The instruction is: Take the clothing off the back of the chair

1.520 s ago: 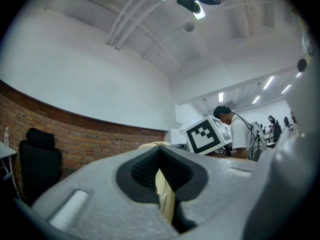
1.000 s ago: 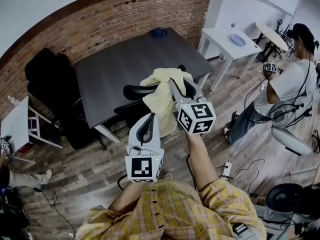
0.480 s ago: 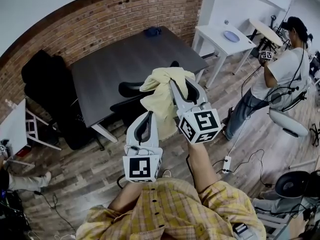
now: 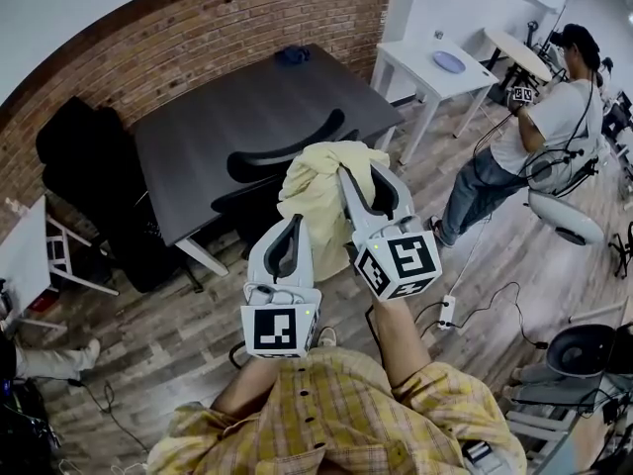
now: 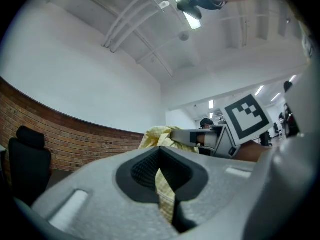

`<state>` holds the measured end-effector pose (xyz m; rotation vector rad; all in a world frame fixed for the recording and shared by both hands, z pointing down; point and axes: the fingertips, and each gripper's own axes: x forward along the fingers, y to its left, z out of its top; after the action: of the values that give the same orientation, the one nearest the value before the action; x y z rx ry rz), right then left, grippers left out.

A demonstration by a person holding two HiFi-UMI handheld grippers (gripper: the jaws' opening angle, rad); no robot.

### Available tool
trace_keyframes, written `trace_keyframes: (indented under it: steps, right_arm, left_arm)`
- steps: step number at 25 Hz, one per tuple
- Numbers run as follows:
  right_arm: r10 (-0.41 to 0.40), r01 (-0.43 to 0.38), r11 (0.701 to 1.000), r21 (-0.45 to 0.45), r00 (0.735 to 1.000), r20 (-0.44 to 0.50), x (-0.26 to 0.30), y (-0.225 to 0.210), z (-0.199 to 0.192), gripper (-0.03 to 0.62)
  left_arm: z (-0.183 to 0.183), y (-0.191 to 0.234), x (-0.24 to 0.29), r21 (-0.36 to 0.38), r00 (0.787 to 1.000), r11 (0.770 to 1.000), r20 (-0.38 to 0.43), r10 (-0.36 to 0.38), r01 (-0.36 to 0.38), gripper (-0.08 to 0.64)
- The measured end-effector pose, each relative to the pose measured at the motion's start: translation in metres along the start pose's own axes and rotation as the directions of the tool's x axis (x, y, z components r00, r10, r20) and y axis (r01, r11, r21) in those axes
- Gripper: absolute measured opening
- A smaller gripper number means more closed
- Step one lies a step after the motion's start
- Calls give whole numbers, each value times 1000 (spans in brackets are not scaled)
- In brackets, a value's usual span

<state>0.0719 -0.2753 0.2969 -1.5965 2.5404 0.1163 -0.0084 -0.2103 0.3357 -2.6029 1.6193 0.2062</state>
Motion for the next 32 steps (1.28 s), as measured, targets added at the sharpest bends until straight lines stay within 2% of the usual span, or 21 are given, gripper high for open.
trace_keyframes:
  steps: [11,32]
  right_arm:
    - [-37,37,999,5,999,-27,-24,4,-10,124]
    - [-64,64,998,7,998,-28,-44,27,-22,126]
  left_arm:
    - [4,-14,-7,-1,1000,1000,-6,-26,26,0]
    - [3,-8,-15,-14,999,1000,-16,-28,28,0]
